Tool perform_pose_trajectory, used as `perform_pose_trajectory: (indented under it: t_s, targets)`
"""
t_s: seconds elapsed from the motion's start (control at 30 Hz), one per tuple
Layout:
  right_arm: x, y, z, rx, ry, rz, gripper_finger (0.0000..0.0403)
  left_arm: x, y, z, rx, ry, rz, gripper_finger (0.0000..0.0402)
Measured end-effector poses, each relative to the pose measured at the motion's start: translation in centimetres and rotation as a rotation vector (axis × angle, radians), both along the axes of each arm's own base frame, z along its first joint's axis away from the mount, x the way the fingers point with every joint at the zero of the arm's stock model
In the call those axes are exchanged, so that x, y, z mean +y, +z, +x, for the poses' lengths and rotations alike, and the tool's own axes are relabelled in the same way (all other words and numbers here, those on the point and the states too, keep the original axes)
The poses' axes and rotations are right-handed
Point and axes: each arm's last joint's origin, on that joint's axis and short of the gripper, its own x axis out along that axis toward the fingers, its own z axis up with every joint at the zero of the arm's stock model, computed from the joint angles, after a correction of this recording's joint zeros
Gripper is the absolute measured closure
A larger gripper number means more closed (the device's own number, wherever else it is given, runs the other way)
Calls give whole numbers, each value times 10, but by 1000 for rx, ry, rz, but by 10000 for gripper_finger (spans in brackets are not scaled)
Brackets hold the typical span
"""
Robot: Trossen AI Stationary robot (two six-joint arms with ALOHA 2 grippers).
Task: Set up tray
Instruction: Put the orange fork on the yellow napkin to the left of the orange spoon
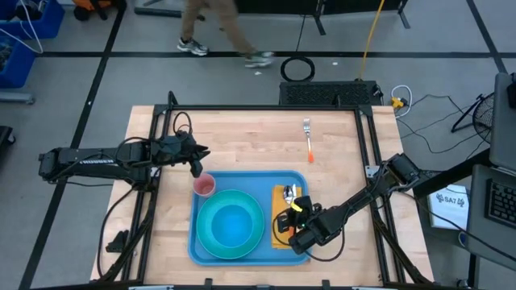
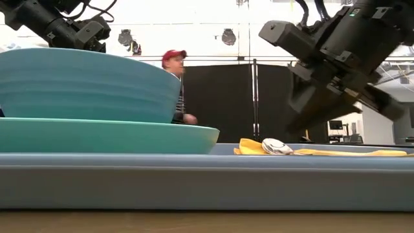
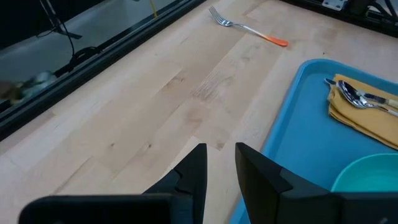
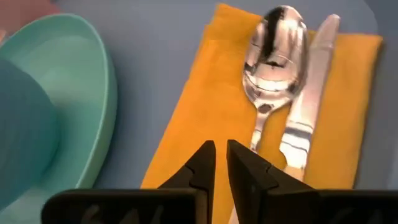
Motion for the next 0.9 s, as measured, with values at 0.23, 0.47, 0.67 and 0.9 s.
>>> perform_pose_trajectory:
  t_s: [0.23,0.47,0.67,0.9]
  targets:
    - [-12,37,9,-39,204,-234,374,0,0,0,-1,-13,-7,314]
    - [-56,95,-6,76,275,-516,392,-1,0,1,-16,-14,-24,314]
    - [-90,131,-32,190,308,-608,402,0,10,13,-156,-43,-29,314]
    - [-118,160,-65,314,281,-751,401,1,2,56,-254,-227,-9,314]
